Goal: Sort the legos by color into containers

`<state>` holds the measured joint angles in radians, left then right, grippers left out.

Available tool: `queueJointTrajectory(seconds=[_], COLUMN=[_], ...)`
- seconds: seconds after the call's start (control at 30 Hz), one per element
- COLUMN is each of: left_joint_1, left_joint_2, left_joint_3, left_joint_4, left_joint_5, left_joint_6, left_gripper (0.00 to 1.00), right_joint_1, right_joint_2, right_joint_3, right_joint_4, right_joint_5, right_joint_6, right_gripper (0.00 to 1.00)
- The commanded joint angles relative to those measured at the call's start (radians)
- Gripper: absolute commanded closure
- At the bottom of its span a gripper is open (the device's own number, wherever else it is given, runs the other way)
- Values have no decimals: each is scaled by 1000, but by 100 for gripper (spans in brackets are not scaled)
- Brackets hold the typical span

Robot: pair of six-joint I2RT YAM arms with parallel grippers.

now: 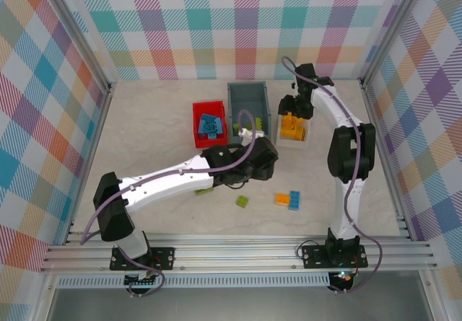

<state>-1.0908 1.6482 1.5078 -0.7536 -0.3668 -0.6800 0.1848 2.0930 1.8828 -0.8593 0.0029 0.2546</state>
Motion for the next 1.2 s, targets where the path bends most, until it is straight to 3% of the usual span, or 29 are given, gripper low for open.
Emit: queueJointTrajectory(seconds=[0.0,0.1,0.2,0.4,0.57,0.77,1.0,1.07,1.17], left_joint_1=[93,194,264,285,287,327,375,389,394], left_joint_2=[-96,-143,-146,-58,-18,46,101,94,97], left_joint_3=[-98,-204,-270,-341,-396,-408,-441,-455,-461], left_joint_4=[-124,-142,-180,-167,-93,-35,16,36,42], left_joint_5=[32,133,165,121,172,197,201,226,250], left_joint_6=[79,207,358,600,752,818,821,811,793], left_gripper=[28,25,23,22,20,19,23,29,45], right_joint_1=[19,61,161,379,525,591,599,599,601], right_joint_2=[-219,-385,-567,-889,-1067,-1190,-1226,-1218,-1203], right_joint_3=[-57,-180,-350,-700,-878,-954,-926,-918,-917], right_joint_4=[16,45,87,185,197,165,104,104,114], right_joint_5=[-5,-22,-17,-107,-128,-123,-96,-98,-101], right_joint_6=[5,7,20,182,338,443,442,439,439], right_gripper=[36,34,32,25,24,24,24,24,24])
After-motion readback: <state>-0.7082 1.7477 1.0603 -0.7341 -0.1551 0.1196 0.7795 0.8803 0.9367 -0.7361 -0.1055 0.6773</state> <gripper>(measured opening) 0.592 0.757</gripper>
